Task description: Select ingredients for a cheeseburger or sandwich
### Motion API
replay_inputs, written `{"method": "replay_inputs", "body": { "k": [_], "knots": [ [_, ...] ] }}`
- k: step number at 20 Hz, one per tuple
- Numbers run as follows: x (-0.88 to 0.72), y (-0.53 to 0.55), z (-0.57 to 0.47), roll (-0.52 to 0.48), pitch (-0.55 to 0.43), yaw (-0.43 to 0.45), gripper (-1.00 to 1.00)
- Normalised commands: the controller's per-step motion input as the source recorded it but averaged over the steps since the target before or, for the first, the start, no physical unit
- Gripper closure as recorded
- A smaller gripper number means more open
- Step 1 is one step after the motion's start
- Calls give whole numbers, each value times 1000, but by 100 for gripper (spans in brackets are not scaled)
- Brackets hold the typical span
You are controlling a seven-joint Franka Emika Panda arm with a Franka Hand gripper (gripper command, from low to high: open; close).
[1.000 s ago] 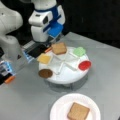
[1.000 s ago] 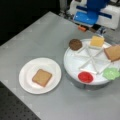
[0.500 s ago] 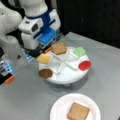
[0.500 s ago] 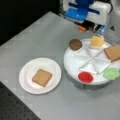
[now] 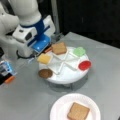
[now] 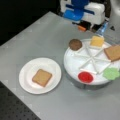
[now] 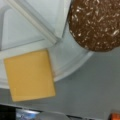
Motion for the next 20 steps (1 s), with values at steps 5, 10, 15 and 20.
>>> {"method": "replay_inputs", "body": {
  "k": [5,10,15,20],
  "knots": [
    [-13,-296,-180,311,15,171,-100],
    [43,-210,-210,390,-45,61,-100],
    [111,-152,-161,488,-87,-73,-100],
    [154,-129,-87,474,-82,-29,-100]
  ]
}}
